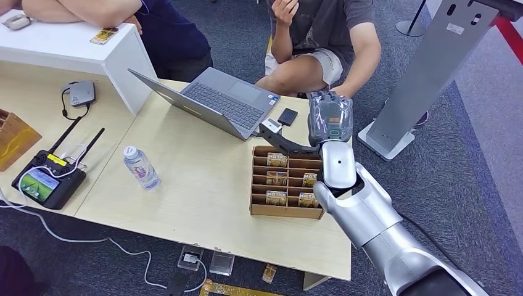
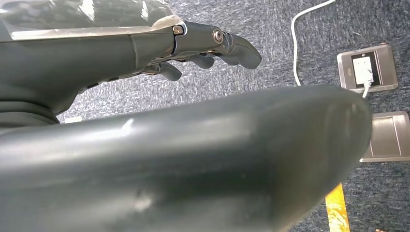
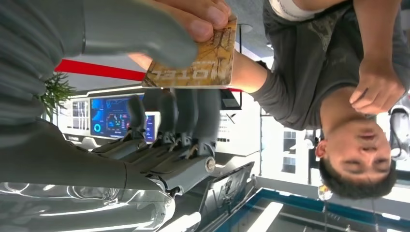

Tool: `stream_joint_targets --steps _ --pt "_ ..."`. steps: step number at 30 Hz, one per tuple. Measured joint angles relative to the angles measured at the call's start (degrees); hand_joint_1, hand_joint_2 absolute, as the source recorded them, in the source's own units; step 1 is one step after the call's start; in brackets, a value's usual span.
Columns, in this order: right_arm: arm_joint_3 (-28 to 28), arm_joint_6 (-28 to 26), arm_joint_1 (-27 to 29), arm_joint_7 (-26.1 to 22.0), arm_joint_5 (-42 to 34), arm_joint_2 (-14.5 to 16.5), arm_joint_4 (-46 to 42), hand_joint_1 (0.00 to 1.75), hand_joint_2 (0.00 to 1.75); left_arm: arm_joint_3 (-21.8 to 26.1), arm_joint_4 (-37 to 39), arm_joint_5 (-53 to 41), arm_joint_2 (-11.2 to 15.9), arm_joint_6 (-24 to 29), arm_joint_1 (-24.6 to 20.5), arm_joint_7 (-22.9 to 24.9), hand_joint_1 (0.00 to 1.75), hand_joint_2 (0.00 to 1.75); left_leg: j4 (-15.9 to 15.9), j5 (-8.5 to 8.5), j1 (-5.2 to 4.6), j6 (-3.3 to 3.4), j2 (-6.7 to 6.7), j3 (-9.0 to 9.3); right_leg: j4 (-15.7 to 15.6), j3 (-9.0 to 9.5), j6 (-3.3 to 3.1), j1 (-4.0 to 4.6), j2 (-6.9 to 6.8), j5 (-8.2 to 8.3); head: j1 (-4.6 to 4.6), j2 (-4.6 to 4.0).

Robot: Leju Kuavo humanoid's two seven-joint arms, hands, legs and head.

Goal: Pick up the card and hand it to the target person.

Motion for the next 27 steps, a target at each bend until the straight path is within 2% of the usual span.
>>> stream_joint_targets --steps 3,6,12,18,20,22,26,27 --pt "0.45 0.68 0.02 -0.63 -0.37 0.67 1.46 0.0 1.75 0.02 0.04 0.01 0.0 0.0 -0.01 -0.11 0.0 0.0 0.0 0.0 0.0 0.0 0.01 0.0 0.0 -0.01 0.0 0.0 0.0 0.0 -0.03 0.0" --pt "0.81 -0.89 0.08 -0.96 -1.08 1.22 2.58 0.0 1.75 0.03 0.11 0.02 0.0 0.04 0.0 -0.21 0.0 0.0 0.0 0.0 0.0 0.0 0.0 0.0 0.0 -0.01 0.0 0.0 0.0 0.0 -0.04 0.0" --pt "1.25 -7.58 0.66 -1.96 -2.39 1.47 2.68 0.0 1.75 0.07 0.24 0.02 -0.09 0.89 0.03 -0.3 0.0 0.0 0.0 0.0 0.0 0.0 0.01 0.01 0.0 -0.01 0.0 0.0 0.01 0.0 0.01 0.0" --pt "0.66 -15.76 3.02 -5.22 -6.29 1.12 -0.69 0.0 1.75 0.23 0.4 0.28 -0.4 1.78 0.07 -0.11 0.0 0.0 0.01 0.0 0.0 0.0 0.02 0.03 -0.01 -0.02 0.0 0.0 0.02 0.0 -0.01 0.0" --pt "-0.12 -18.17 4.25 -8.4 -11.59 0.96 -2.51 0.0 1.75 0.42 0.43 0.37 -0.49 2.04 0.09 -0.04 0.0 0.0 0.01 0.0 0.0 0.0 0.02 0.03 -0.01 -0.02 0.0 0.0 0.02 0.0 -0.02 0.0" --pt "-1.16 -19.85 5.81 -12.83 -19.95 0.84 -4.69 0.0 1.75 0.59 0.44 0.52 -0.54 2.25 0.12 0.02 0.0 0.0 0.01 0.0 0.0 0.0 0.02 0.03 -0.01 -0.02 0.0 0.0 0.02 0.0 -0.02 0.0" --pt "-3.3 -20.03 8.98 -21.66 -38.17 0.37 -9.0 0.0 1.75 1.03 0.49 0.78 -0.58 2.48 0.14 0.02 0.0 0.0 0.0 0.0 0.0 0.0 0.02 0.03 -0.01 -0.02 0.0 0.0 0.02 0.0 -0.03 0.0" --pt "-3.53 -19.9 9.35 -22.75 -40.71 0.3 -9.47 0.0 1.75 1.1 0.5 0.8 -0.58 2.49 0.14 0.03 0.0 0.0 0.0 0.0 0.0 0.0 0.02 0.03 -0.01 -0.02 0.0 0.0 0.02 0.0 -0.03 0.0"
